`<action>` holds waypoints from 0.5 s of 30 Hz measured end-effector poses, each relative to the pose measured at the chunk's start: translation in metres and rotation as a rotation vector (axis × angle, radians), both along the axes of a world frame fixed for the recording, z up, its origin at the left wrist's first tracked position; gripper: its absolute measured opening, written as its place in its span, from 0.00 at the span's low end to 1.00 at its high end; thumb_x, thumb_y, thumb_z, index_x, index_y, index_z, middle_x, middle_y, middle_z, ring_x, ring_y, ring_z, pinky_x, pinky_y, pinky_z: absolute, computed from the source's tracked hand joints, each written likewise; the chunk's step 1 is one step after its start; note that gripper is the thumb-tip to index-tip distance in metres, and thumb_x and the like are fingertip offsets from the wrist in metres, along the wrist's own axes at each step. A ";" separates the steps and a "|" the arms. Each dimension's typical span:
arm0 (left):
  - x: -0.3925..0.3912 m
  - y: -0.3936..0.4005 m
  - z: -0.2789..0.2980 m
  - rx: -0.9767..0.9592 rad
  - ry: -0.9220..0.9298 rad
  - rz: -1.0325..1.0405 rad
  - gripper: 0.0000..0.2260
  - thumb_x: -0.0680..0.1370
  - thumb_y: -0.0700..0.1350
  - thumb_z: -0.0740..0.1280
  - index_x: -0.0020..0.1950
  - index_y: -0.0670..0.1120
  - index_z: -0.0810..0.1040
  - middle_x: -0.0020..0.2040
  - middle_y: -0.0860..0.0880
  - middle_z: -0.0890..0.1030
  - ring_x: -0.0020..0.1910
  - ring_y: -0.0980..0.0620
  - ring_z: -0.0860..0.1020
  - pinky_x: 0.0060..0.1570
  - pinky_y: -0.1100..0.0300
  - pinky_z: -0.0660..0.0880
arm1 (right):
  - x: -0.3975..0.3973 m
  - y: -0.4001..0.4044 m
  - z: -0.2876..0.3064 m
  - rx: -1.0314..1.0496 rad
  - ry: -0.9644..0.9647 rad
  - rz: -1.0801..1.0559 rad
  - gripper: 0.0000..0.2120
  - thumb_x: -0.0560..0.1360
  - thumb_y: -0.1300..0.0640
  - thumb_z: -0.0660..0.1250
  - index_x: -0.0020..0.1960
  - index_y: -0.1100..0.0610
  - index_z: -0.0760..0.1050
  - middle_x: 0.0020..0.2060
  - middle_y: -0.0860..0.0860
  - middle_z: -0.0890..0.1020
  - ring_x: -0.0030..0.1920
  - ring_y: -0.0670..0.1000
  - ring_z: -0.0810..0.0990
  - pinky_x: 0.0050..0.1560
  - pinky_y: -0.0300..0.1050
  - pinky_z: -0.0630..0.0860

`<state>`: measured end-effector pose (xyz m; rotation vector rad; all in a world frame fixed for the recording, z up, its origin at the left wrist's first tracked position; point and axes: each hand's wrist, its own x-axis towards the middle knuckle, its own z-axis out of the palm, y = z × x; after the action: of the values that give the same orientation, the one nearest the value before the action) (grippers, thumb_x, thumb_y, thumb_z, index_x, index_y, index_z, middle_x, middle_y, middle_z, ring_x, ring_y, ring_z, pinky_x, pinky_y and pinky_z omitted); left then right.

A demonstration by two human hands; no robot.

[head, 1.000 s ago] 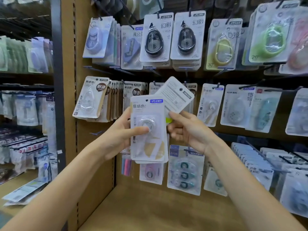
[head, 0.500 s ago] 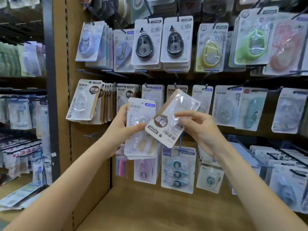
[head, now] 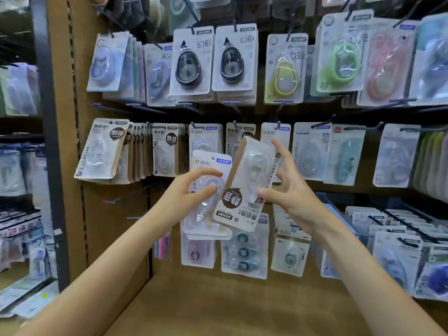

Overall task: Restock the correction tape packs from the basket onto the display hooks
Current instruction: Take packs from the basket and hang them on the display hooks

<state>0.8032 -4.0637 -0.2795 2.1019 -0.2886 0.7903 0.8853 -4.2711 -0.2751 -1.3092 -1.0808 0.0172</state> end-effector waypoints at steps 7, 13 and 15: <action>0.003 -0.014 -0.007 -0.156 0.033 -0.102 0.10 0.79 0.48 0.60 0.57 0.52 0.78 0.54 0.54 0.81 0.54 0.57 0.79 0.52 0.60 0.76 | 0.007 -0.005 -0.002 0.180 0.195 -0.135 0.33 0.68 0.72 0.69 0.65 0.48 0.64 0.59 0.55 0.76 0.53 0.54 0.81 0.44 0.44 0.81; 0.003 -0.005 -0.008 -0.209 0.090 -0.151 0.12 0.76 0.40 0.67 0.58 0.50 0.76 0.52 0.51 0.83 0.51 0.54 0.82 0.50 0.58 0.79 | 0.014 0.002 -0.008 -0.049 0.199 -0.450 0.25 0.67 0.55 0.75 0.57 0.52 0.66 0.58 0.53 0.75 0.53 0.50 0.79 0.50 0.45 0.79; -0.001 0.004 -0.006 -0.098 0.126 -0.148 0.12 0.76 0.39 0.67 0.57 0.50 0.76 0.51 0.51 0.83 0.50 0.57 0.81 0.45 0.63 0.78 | 0.014 -0.001 -0.004 -0.293 -0.132 -0.625 0.34 0.65 0.51 0.76 0.65 0.48 0.62 0.63 0.47 0.68 0.59 0.46 0.72 0.59 0.44 0.71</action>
<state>0.8023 -4.0594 -0.2853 2.0032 -0.3264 0.5716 0.8991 -4.2725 -0.2795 -1.8912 -0.7540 -0.3947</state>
